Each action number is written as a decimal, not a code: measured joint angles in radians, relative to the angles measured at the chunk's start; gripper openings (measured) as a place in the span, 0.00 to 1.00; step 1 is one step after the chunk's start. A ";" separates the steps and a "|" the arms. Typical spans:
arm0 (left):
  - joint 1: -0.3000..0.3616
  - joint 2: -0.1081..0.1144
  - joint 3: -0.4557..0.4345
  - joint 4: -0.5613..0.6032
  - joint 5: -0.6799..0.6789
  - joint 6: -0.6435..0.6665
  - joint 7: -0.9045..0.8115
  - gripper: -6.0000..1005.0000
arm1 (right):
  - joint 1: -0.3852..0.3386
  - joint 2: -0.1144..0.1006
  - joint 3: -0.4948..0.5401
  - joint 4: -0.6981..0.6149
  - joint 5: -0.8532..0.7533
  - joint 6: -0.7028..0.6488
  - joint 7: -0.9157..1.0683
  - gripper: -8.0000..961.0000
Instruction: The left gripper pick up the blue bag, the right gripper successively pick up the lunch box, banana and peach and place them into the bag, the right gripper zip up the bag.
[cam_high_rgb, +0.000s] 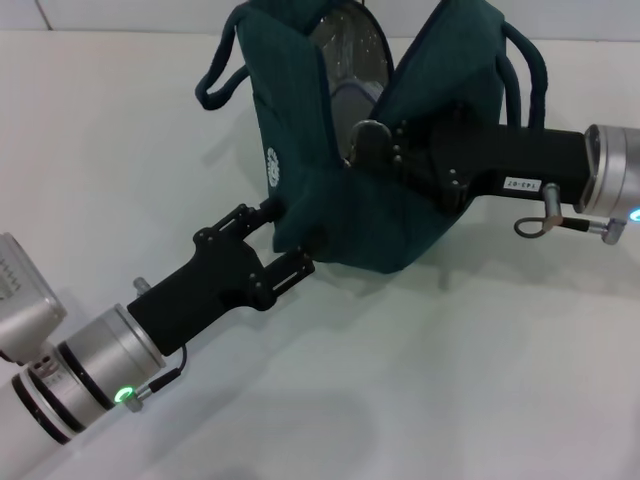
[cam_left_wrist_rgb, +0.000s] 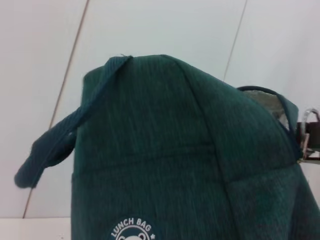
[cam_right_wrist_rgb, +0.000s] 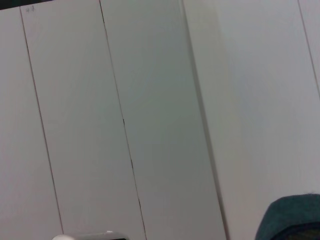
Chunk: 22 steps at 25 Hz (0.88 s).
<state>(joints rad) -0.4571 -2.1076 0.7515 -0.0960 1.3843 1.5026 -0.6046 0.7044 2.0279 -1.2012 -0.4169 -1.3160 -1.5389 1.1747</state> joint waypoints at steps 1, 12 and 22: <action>0.000 0.000 0.002 0.000 0.003 0.000 0.009 0.77 | -0.003 0.000 0.002 0.000 0.000 0.000 -0.004 0.06; 0.000 0.000 0.014 -0.018 0.023 -0.001 0.079 0.37 | -0.024 0.000 0.002 0.001 0.041 0.006 -0.016 0.06; -0.015 0.000 0.048 -0.065 0.027 -0.007 0.186 0.26 | -0.035 0.000 0.000 0.036 0.139 0.036 -0.017 0.06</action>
<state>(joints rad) -0.4720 -2.1078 0.7993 -0.1611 1.4113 1.4952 -0.4188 0.6693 2.0280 -1.2016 -0.3812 -1.1770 -1.5026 1.1581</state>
